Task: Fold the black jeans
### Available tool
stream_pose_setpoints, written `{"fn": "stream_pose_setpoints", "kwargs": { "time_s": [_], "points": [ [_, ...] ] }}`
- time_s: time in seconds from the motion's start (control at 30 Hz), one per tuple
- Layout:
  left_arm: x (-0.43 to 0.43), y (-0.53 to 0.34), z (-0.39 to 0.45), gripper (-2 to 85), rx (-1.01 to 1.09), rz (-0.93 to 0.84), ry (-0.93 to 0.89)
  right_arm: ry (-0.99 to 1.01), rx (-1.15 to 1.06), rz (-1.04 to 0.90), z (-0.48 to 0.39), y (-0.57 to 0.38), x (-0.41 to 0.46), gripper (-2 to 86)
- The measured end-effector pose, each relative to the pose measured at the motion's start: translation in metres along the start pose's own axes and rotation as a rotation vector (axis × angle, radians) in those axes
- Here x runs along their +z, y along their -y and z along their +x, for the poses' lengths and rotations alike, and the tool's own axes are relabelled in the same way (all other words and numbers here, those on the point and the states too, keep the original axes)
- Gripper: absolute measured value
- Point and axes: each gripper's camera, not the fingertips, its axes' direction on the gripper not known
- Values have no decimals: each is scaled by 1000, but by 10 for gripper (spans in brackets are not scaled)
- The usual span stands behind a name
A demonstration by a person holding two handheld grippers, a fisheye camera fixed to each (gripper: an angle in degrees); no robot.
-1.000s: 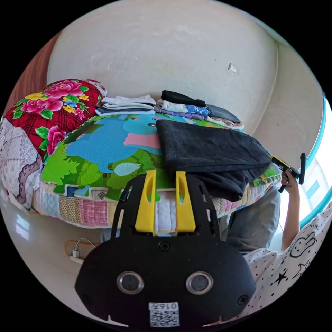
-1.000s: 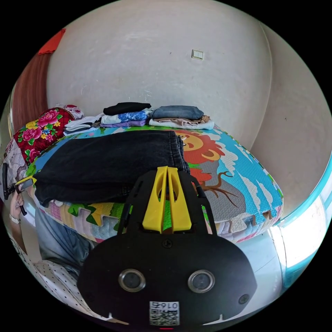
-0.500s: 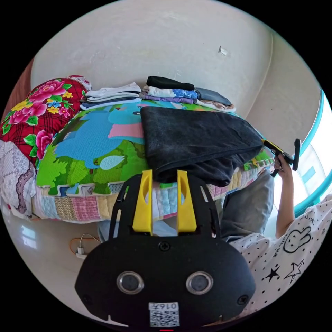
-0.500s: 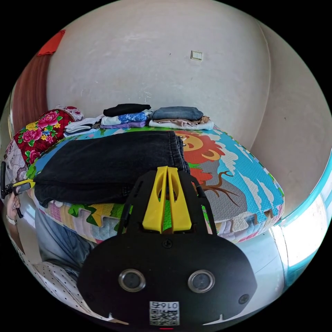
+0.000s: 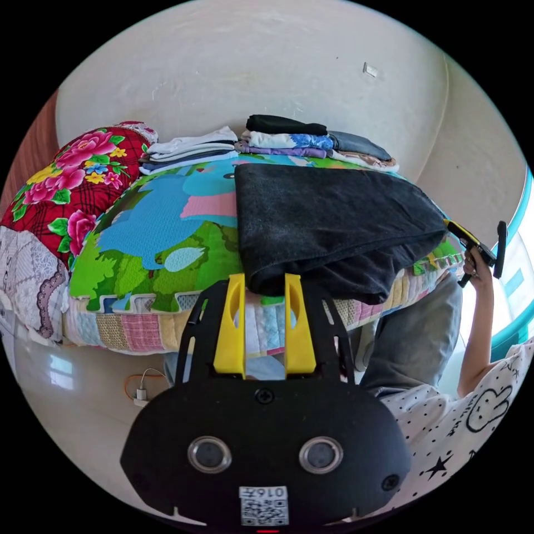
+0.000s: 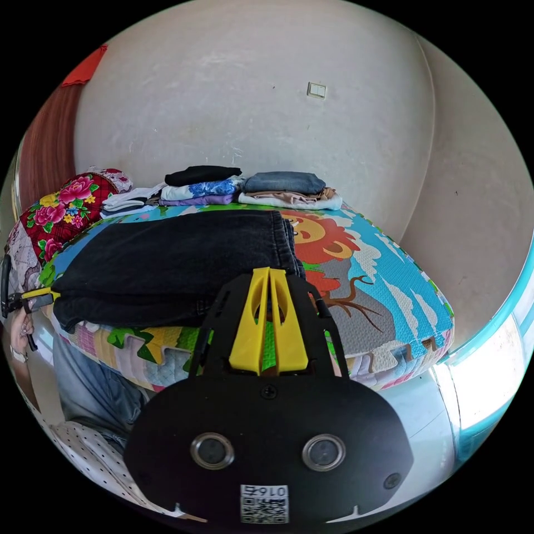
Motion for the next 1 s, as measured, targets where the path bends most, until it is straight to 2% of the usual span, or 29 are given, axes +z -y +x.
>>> {"fn": "stream_pose_setpoints", "kwargs": {
  "time_s": [0.2,0.47,0.67,0.73,1.0],
  "points": [
    [-11,-8,1,121,-25,24,-82,3,8,4,5,1,-1,-4],
    [-6,-13,5,133,-44,23,53,0,1,6,9,5,0,-4],
    [-19,-32,-25,108,-210,86,53,13,10,15,13,8,3,-4],
    [-21,-36,-26,108,-202,86,94,17,9,16,14,10,4,-4],
    [-30,-32,-18,109,-103,112,-2,21,18,21,11,20,11,-4]
  ]
}}
